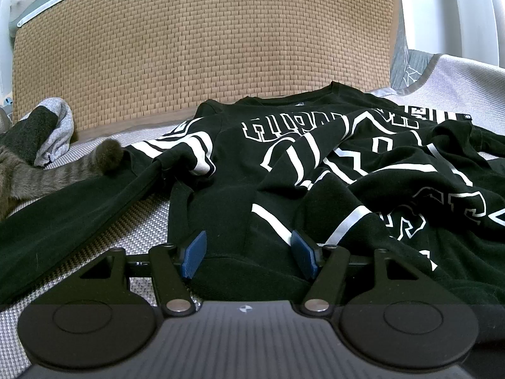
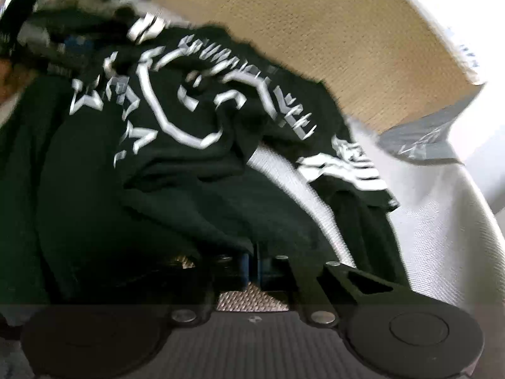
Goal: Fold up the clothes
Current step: 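Grasp the shirt's side edge with the right gripper while the left gripper moves over the shirt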
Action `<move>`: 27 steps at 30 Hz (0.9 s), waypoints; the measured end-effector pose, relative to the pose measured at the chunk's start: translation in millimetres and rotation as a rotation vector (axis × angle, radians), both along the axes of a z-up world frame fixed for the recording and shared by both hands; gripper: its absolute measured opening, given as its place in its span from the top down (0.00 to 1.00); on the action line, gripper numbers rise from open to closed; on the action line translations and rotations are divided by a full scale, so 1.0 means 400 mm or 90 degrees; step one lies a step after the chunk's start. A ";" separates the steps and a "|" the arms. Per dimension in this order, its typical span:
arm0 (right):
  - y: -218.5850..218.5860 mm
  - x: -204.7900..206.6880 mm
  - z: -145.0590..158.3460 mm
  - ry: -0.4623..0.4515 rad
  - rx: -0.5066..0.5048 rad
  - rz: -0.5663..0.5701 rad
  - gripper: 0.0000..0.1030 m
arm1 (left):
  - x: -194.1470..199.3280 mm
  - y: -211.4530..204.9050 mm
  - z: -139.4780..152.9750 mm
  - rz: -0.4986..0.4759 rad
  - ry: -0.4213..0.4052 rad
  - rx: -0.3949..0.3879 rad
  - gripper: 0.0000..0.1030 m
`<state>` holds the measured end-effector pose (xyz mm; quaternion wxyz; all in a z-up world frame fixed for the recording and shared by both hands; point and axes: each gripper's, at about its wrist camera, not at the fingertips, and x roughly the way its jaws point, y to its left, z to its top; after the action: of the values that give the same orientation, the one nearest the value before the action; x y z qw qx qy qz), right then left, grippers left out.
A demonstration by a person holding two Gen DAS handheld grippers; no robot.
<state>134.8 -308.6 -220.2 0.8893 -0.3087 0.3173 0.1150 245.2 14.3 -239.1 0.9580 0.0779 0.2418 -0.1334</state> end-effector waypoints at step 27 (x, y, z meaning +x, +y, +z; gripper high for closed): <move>-0.267 0.023 0.086 -0.002 0.204 -0.269 0.97 | 0.008 -0.007 0.011 0.001 0.021 0.018 0.38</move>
<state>144.1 -415.3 -185.9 0.9315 -0.0908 0.3513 -0.0250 248.6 11.4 -234.7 0.9527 0.0893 0.2596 -0.1304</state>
